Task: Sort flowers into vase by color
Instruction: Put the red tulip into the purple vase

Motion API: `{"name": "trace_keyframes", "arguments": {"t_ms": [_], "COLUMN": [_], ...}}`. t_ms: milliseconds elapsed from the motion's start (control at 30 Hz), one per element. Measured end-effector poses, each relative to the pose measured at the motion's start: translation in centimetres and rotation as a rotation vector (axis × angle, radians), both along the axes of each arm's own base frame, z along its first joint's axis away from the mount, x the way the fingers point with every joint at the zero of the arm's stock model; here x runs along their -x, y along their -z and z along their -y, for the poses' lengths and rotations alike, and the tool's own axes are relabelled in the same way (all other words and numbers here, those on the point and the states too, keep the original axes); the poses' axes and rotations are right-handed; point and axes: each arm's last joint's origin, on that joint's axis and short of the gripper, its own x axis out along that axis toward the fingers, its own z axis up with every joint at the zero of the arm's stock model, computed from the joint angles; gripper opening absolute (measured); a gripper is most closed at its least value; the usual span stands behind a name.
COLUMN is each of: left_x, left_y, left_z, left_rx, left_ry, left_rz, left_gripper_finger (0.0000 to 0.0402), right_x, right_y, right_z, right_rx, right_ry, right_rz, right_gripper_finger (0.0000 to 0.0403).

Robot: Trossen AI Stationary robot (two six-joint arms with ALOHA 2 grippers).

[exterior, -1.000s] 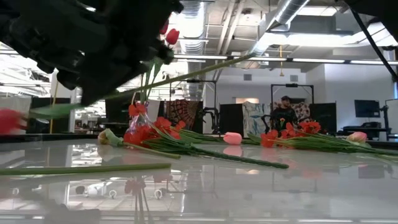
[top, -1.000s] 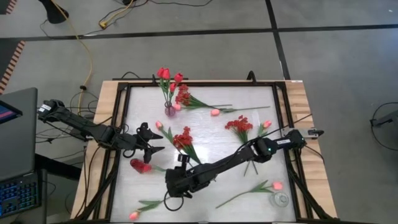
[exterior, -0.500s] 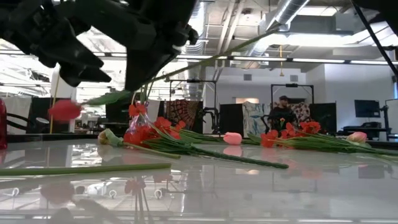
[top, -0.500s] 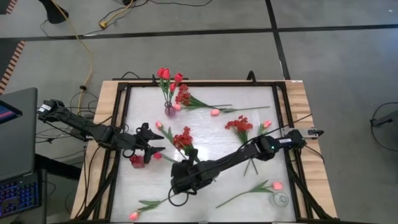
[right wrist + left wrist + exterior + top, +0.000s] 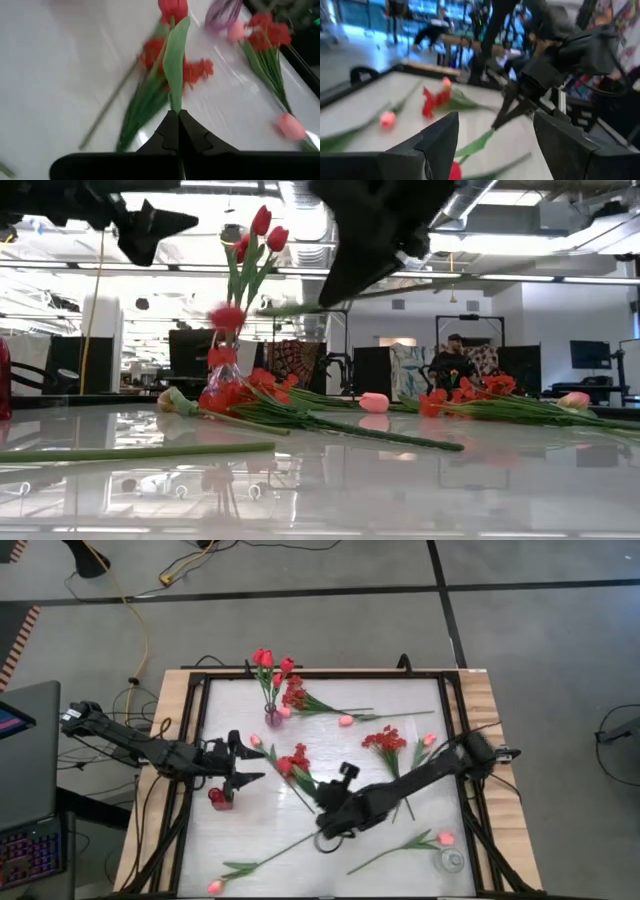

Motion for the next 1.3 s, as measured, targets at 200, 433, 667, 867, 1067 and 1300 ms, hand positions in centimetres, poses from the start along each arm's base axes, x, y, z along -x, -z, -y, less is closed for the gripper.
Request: {"name": "trace_keyframes", "arguments": {"t_ms": [200, 433, 667, 867, 1067, 1300], "left_x": [0.0, -0.2, -1.6, -3.0, -3.8, -4.6], "left_y": [-0.7, -0.3, 0.8, 1.0, 0.9, 1.0], "left_z": [-0.1, -0.1, 0.3, 0.9, 1.2, 0.7], "left_rx": [-0.021, 0.006, 0.010, -0.046, -0.172, -0.153], "left_ry": [-0.010, -0.035, -0.072, -0.061, -0.040, -0.058], "left_rz": [0.064, 0.039, -0.002, 0.053, 0.115, 0.164], "left_gripper_finger": [0.0245, 0.0245, 0.0245, 0.0245, 0.0245, 0.0245], "right_x": [3.6, 4.7, 1.9, -1.0, -1.7, -1.4], "right_y": [0.0, -0.8, -1.3, -1.6, -2.5, -3.7], "right_z": [3.0, 6.4, 8.1, 8.5, 9.0, 9.9], "right_rx": [-0.054, -0.071, -0.095, -0.104, -0.098, -0.127], "right_ry": [-0.086, -0.319, -0.519, -0.601, -0.627, -0.602], "right_rz": [0.404, 0.748, 0.926, 0.960, 0.996, 1.135], "right_gripper_finger": [0.0023, 0.0023, 0.0023, 0.0023, 0.0023, 0.0023]}}
